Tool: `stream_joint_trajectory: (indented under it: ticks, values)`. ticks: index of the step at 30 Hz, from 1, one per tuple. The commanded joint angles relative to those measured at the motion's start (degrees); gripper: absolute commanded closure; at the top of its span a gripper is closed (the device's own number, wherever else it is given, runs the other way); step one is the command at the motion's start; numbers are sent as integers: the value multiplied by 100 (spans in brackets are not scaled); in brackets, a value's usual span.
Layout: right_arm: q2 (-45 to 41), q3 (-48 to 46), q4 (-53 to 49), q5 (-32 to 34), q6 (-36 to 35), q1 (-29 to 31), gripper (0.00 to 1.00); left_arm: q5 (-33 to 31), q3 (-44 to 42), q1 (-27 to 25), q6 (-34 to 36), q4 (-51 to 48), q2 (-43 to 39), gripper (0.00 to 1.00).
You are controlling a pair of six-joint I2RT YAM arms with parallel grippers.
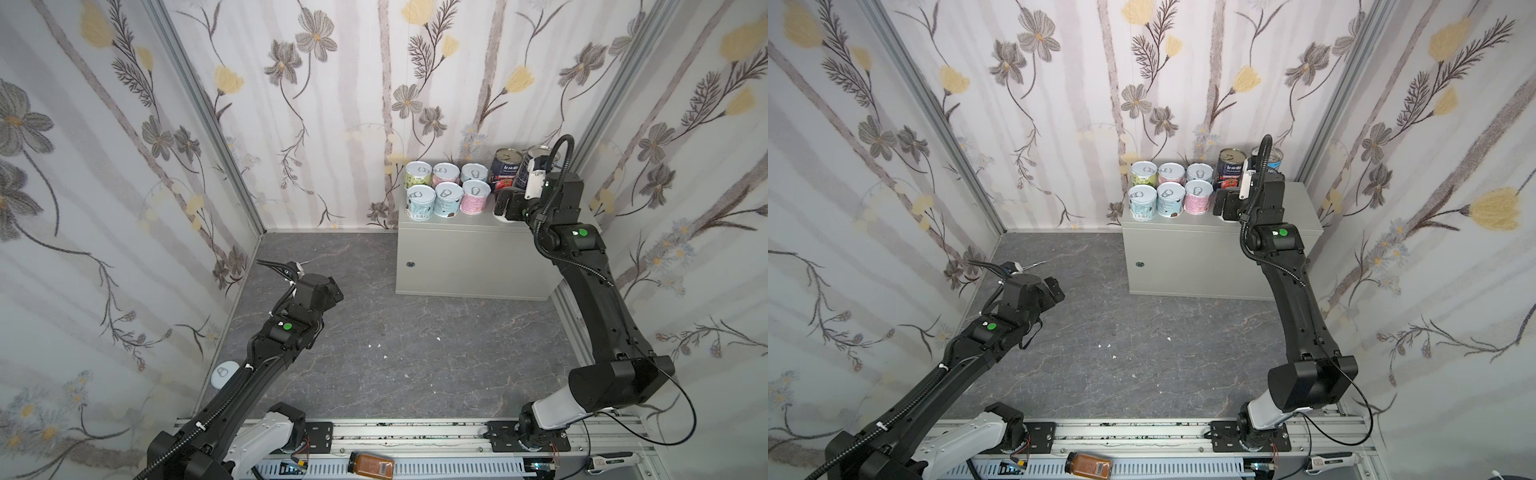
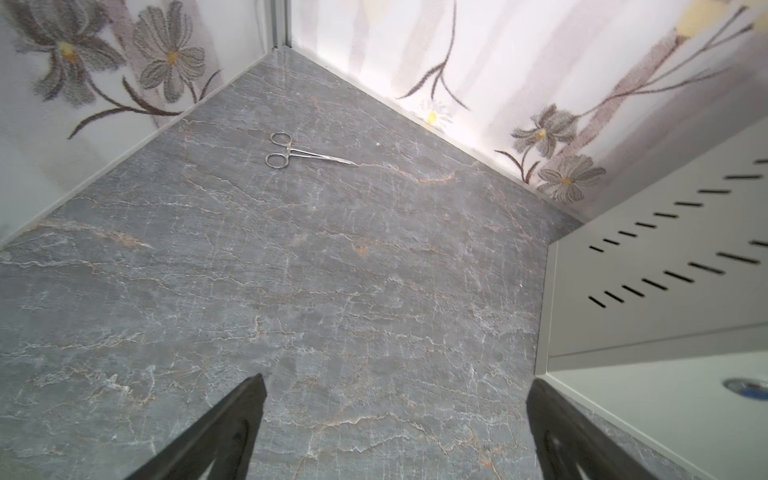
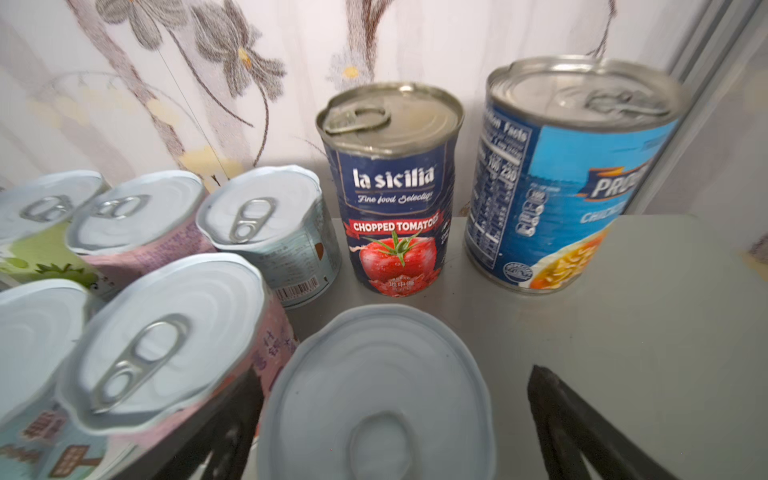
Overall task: Place and organize the canned foods onto the counter
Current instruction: 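Lift the orange can with the right gripper onto the cabinet top beside the pink can, then open and withdraw the right gripper while the left gripper lowers over the yellow can, then close the left gripper on the white-lidded yellow can and lift it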
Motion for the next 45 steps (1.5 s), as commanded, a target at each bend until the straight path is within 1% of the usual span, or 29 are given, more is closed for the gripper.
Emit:
stream_joint_trajectory:
  ticks: [1, 5, 8, 11, 14, 16, 20, 23, 26, 29, 37, 41, 45]
  values:
    - [-535, -263, 350, 279, 117, -2, 0, 490, 257, 581, -216, -362, 141, 0]
    - [-1529, -1020, 603, 246, 284, 20, 0, 282, 438, 1355, -738, -1066, 353, 0]
    - [-2277, -1674, 710, 83, 307, 164, 0, -215, 456, 1703, -1104, -1475, 261, 0]
    - [-3037, -2397, 729, 292, 264, 719, 0, -836, 424, 2014, -1470, -1867, 7, 0]
    - [-3488, -3033, 703, 459, 306, 1439, 0, -1161, 258, 2479, -1718, -2099, -234, 0]
    - [-3652, -3378, 718, 523, 375, 1867, 0, -1186, 146, 2883, -1764, -2203, -245, 0]
    - [-3789, -4014, 891, 789, 495, 2687, 0, -859, -114, 3734, -1745, -2258, -140, 0]
    - [-3718, -4332, 1087, 786, 571, 3029, 0, -875, -262, 4119, -1802, -2264, -34, 0]
    - [-3540, -4525, 1188, 749, 572, 3241, 0, -968, -387, 4469, -1926, -2241, -11, 0]
    - [-3431, -4673, 1309, 697, 562, 3376, 0, -889, -555, 4686, -2063, -2174, 118, 0]
    - [-3294, -5060, 1548, 608, 562, 3547, 0, -777, -1060, 4748, -2359, -1772, 551, 0]
    - [-3249, -5229, 1604, 647, 545, 3547, 0, -1021, -1144, 4792, -2346, -1537, 864, 0]
    - [-3158, -5380, 1673, 650, 544, 3547, 0, -972, -1234, 4877, -2321, -1240, 1270, 0]
